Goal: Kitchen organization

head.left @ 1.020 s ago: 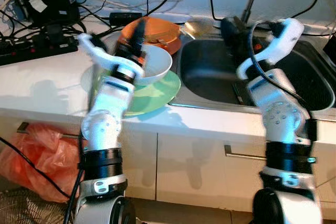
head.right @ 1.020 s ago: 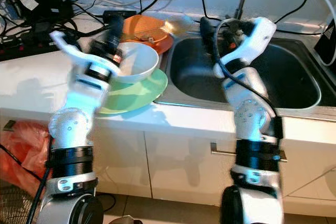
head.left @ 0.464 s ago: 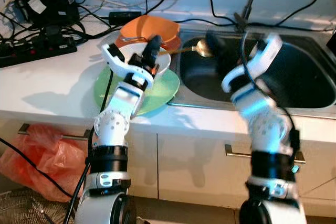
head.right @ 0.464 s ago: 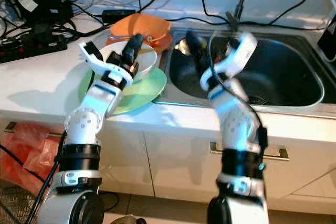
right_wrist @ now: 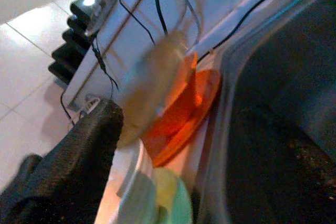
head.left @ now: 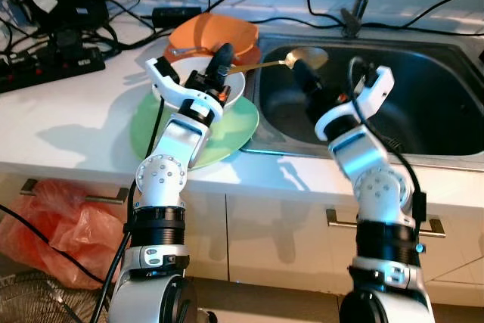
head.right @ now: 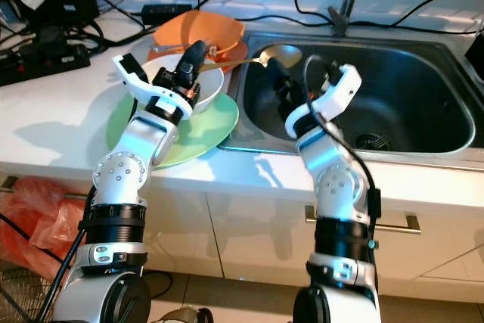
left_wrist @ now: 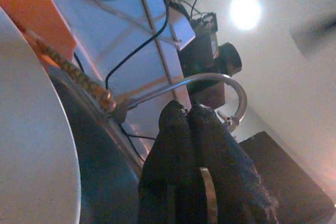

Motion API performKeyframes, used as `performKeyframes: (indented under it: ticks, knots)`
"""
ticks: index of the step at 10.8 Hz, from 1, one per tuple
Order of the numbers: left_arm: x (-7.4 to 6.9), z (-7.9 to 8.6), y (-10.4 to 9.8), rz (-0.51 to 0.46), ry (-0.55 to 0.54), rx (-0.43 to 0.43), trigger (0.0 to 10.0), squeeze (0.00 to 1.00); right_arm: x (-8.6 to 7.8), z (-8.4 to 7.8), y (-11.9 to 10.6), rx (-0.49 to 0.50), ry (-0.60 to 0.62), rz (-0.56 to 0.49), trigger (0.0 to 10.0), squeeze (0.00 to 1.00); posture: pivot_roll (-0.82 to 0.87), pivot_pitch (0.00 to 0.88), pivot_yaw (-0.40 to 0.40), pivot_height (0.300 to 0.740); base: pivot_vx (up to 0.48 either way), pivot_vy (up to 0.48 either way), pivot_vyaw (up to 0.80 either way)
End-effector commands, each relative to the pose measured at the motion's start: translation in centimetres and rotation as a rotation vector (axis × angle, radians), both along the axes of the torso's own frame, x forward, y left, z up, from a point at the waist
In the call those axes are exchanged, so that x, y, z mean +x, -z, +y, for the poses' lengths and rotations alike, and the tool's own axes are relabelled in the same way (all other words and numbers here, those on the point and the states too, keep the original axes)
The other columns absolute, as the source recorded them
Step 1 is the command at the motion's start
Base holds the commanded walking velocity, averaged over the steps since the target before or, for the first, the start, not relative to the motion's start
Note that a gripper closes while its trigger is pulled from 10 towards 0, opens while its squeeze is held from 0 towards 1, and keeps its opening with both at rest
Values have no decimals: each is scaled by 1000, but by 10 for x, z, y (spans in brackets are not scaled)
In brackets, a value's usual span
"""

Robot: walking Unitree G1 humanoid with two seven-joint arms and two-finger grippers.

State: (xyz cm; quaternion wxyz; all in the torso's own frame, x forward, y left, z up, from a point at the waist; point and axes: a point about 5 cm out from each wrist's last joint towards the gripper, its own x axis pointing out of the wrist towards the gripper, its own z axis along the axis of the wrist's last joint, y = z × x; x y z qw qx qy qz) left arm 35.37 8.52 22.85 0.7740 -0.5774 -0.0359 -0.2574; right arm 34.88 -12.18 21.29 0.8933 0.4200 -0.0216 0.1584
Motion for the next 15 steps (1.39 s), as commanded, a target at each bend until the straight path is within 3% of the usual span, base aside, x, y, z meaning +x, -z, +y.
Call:
performKeyframes:
  ticks: [1,2,3,8,15]
  knots:
    - [-8,-36,-9,-8,94,-85,0,0,2,-3,-4,15,16,-9,3373,0,-37,109,24,740,0,0,0]
    - [-10,-37,-2,24,103,-103,0,0,3,-3,-8,14,14,-22,3059,0,-41,111,18,740,0,0,0]
    - [-11,-40,0,32,109,-111,0,0,4,-3,-9,16,13,-24,0,0,-44,113,14,740,0,0,0]
    - [-15,-49,6,69,169,-133,0,0,6,-5,-11,50,11,-16,0,0,-53,114,15,740,0,0,0]
    - [-20,-60,12,83,245,-85,0,0,10,-9,-14,40,8,-33,0,0,-52,104,13,740,0,0,0]
